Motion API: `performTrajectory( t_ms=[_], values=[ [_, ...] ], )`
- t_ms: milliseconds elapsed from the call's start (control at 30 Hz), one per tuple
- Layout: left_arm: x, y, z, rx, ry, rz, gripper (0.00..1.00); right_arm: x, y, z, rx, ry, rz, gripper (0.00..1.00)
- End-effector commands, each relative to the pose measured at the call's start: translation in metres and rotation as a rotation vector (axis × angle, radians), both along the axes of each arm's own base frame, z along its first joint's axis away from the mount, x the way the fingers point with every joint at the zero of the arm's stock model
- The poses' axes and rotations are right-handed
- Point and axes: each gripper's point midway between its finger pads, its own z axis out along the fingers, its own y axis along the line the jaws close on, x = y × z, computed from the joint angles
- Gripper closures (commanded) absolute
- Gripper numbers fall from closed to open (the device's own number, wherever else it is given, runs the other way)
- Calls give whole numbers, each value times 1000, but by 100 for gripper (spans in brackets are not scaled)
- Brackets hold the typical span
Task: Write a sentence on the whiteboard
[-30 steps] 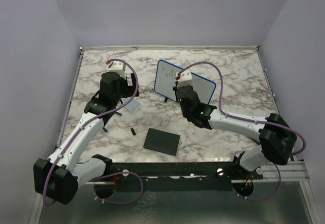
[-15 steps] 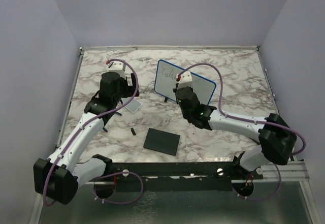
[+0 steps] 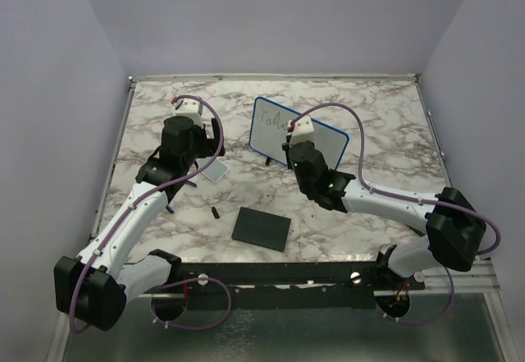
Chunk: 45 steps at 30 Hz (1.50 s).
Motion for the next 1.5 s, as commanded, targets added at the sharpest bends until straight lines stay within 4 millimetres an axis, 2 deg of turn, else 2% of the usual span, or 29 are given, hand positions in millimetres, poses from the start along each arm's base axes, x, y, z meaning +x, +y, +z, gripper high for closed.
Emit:
performTrajectory(
  t_ms=[0, 267, 633, 1000, 1467],
  values=[
    [-3, -2, 3, -2, -17, -17, 1, -7, 2, 10, 12, -22, 27, 100],
    [-2, -2, 0, 2, -10, -14, 1, -8, -8, 17, 20, -39, -16, 100],
    [-1, -3, -3, 5, 0, -18, 1, -7, -9, 19, 34, -58, -20, 100],
    [-2, -4, -2, 1, -4, -20, 1, -3, -6, 17, 18, -69, -30, 100],
    [-2, -3, 0, -1, -9, -20, 1, 3, -5, 4, -24, -50, -67, 100]
  ],
)
